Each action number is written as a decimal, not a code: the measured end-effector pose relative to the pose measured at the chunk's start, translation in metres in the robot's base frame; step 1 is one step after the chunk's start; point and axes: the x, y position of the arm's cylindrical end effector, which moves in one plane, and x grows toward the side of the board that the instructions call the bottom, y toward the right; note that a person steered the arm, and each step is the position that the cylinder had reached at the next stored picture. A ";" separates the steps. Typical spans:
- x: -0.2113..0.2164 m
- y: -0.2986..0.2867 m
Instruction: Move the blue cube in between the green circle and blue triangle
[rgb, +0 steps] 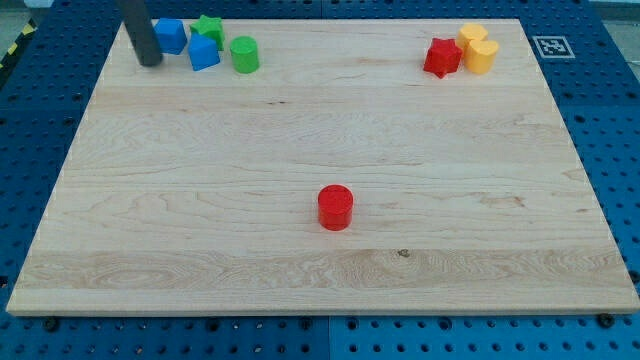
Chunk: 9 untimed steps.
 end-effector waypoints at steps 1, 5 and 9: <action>-0.016 -0.029; -0.034 0.015; -0.013 0.133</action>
